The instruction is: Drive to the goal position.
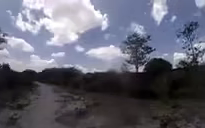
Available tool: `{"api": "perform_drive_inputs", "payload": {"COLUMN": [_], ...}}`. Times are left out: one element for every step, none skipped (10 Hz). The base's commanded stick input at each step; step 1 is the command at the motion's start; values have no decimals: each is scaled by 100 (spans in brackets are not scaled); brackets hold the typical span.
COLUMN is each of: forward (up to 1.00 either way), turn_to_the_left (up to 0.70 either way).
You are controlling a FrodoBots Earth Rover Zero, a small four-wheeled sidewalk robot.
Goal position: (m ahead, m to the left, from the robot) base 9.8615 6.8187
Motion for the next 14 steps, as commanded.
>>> {"api": "perform_drive_inputs", "payload": {"forward": [85, 85, 85, 85, 85, 85, 85, 85, 85, 85, 85, 85, 85, 85], "turn_to_the_left": [34, 34, 34, 34, 34, 34, 34, 32, 0, 0, 0, 0, 0, 0]}}
